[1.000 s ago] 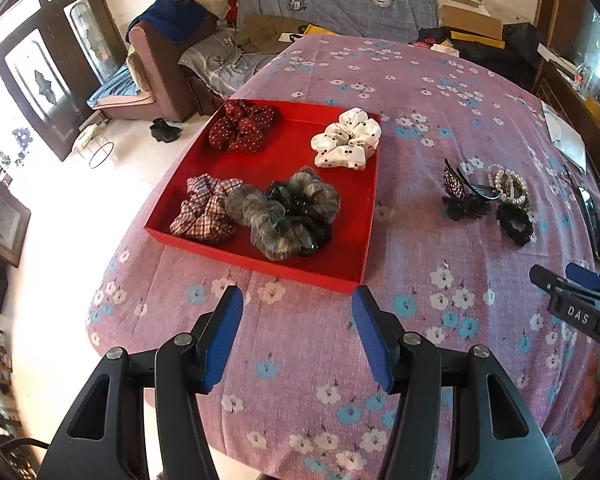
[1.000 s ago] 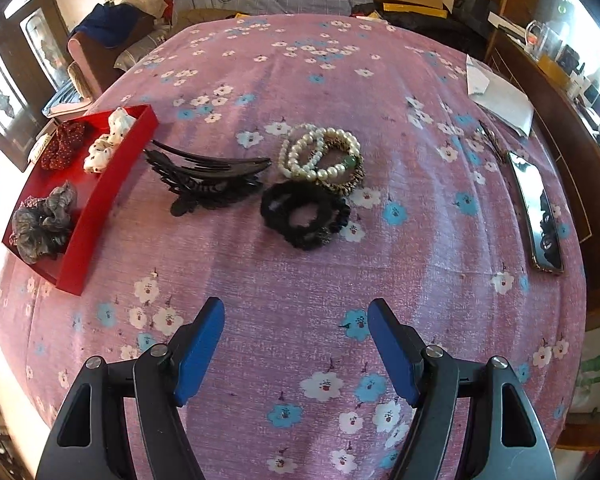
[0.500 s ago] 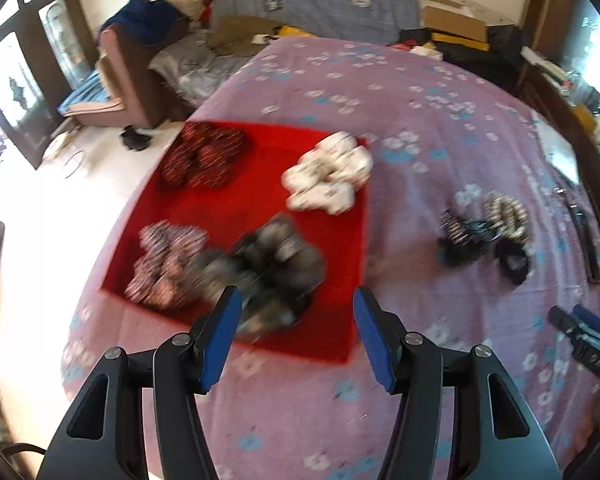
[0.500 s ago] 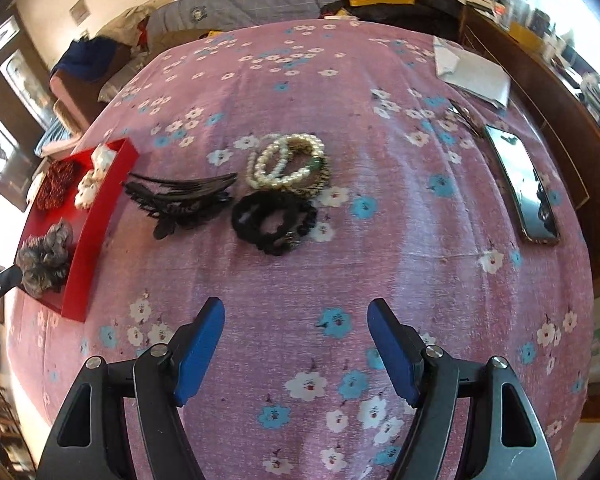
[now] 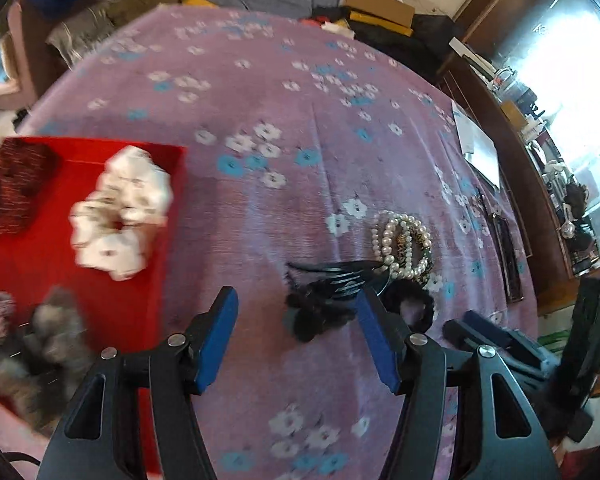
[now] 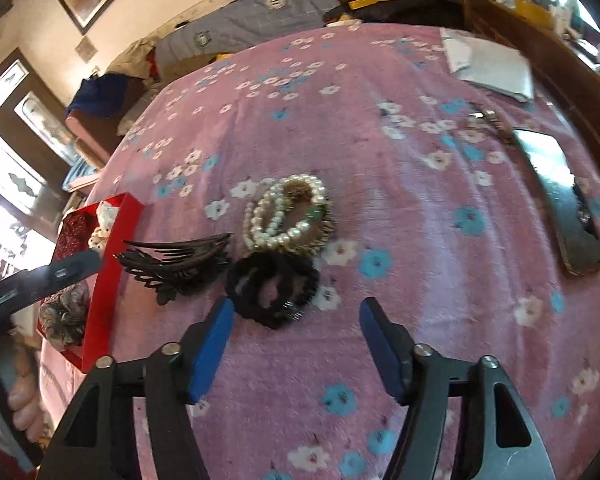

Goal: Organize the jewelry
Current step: 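Grasp the black claw clip with left tool while right grasps black hair tie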

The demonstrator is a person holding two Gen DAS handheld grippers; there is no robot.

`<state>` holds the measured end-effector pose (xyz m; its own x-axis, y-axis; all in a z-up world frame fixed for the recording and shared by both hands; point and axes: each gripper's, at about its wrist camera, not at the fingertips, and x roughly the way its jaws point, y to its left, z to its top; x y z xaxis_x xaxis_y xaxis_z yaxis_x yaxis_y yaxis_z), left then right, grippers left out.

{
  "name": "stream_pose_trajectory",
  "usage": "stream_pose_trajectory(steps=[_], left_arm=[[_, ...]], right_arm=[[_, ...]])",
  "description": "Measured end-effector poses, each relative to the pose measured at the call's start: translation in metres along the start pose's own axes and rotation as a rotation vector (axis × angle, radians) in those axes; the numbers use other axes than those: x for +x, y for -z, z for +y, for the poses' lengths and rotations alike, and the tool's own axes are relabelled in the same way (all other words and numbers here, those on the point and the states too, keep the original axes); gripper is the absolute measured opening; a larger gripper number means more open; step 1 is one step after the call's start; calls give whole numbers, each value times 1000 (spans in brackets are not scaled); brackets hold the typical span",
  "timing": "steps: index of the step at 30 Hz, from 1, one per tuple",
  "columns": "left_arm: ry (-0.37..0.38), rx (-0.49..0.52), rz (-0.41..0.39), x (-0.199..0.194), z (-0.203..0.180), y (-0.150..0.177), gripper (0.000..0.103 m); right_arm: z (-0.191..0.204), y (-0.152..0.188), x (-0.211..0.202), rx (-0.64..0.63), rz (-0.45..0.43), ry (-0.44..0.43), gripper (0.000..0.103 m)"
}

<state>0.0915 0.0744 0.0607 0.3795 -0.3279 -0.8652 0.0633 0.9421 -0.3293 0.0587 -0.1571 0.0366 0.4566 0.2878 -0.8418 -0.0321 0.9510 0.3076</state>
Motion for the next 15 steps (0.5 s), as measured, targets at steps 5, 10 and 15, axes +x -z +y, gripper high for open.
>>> stream_pose_trajectory(steps=[5,10,15], left_arm=[[11,-6,40,30,-4,-9,60],[5,0,51,40,-11,-13,36],[47,-39,53,36,-11,-12,12]], right_arm=[[0,-4,23,-16,29,11,51],[-3,-4,32,-14,43,-13,34],[-2,-4,33,-27,49,-38,16]])
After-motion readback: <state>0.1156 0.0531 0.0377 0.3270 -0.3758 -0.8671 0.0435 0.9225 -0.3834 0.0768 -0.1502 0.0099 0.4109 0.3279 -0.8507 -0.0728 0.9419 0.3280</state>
